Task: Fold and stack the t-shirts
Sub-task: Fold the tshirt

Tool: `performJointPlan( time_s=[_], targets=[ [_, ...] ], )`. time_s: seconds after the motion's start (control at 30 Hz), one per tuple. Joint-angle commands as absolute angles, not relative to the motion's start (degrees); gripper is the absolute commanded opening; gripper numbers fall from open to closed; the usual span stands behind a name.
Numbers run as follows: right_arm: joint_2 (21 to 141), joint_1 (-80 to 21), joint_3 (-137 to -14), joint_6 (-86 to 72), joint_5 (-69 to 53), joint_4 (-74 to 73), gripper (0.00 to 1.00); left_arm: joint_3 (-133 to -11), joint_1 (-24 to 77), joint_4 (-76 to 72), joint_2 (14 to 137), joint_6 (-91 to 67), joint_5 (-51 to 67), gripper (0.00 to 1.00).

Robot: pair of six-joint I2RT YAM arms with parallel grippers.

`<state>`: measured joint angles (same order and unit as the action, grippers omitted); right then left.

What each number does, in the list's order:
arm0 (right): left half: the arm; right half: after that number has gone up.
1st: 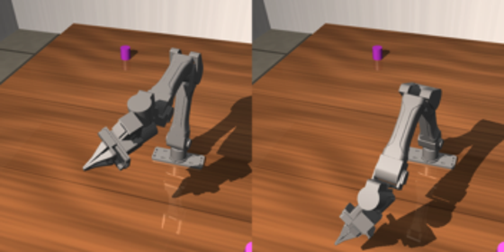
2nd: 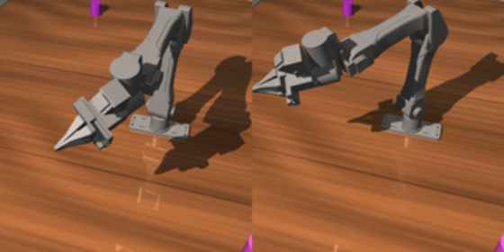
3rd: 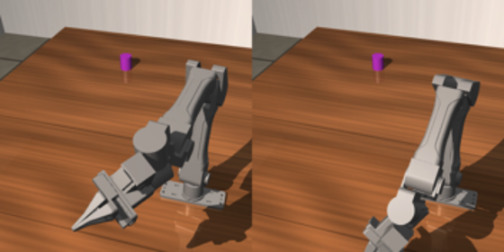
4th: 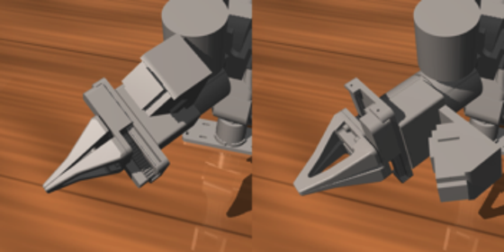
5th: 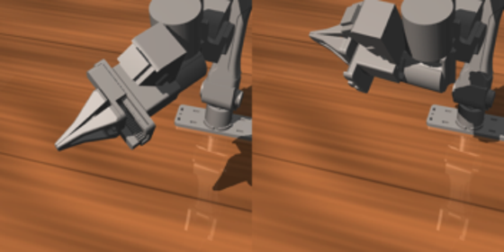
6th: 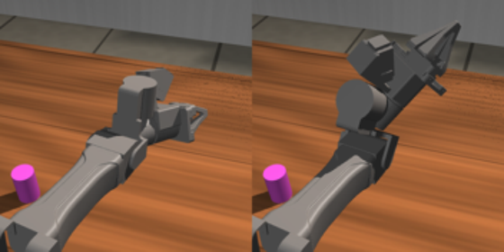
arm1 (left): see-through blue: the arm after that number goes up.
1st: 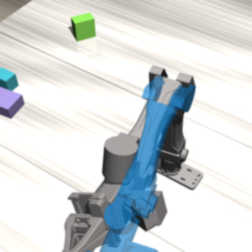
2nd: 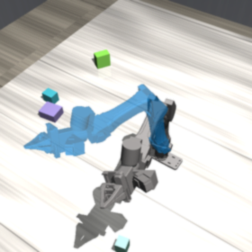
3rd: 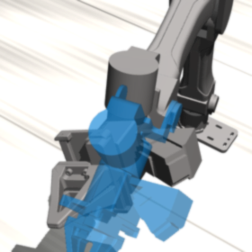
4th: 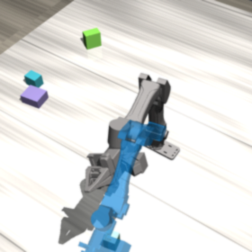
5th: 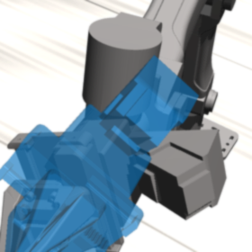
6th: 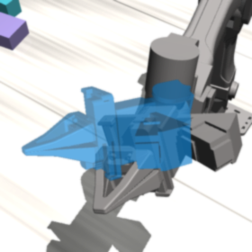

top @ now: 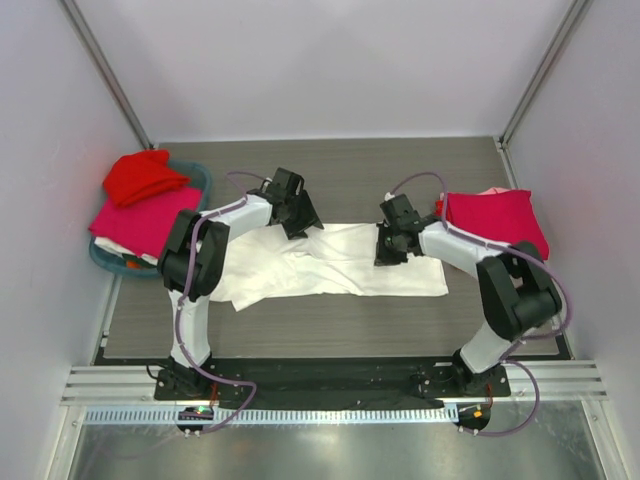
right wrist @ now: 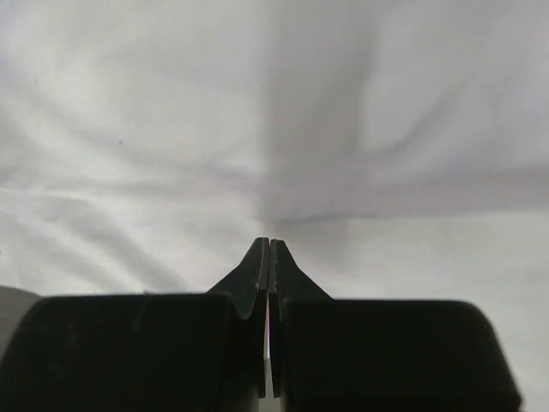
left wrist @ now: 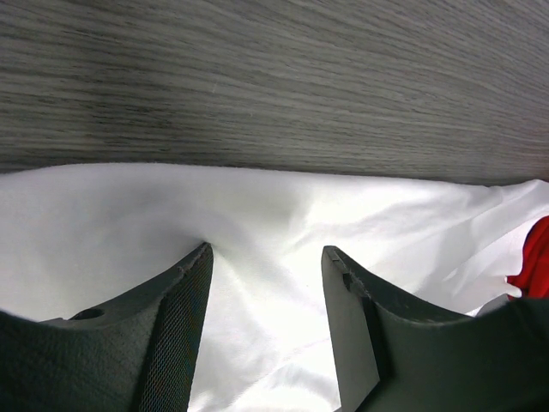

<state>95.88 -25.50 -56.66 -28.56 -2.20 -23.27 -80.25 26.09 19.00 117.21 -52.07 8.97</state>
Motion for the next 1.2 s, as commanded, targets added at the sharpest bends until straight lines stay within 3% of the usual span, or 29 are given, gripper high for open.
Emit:
performJointPlan(
  time_s=[0.0,0.17,0.53,0.8,0.93,1.17],
  targets=[
    [85.81,-25.4,-54.59,-27.42,-0.36,-25.04,0.01,-78.66,25.49,25.22,119.8,-49.83,3.69,0.57],
    [83.85,-20.76,-55.81,-27.25,3.86,-27.51,0.01,-78.57,25.49,25.05,119.53,-50.01,4.22,0.57],
    [96.68,-15.38,-61.79,-24.88,9.49,-28.3,0.01,-77.43,25.49,25.31,117.86,-49.83,3.17,0.57],
    [80.8,-14.68,-50.46,-26.19,10.37,-30.49,0.01,-77.34,25.49,25.23,117.77,-49.75,3.16,0.57],
    [77.78,-13.45,-51.15,-26.54,10.98,-31.2,0.01,-77.26,25.84,24.87,117.16,-49.57,3.34,0.57],
    [92.26,-11.6,-64.31,-25.4,12.57,-30.85,0.01,-76.47,26.28,24.87,115.93,-49.39,2.64,0.57]
  ],
)
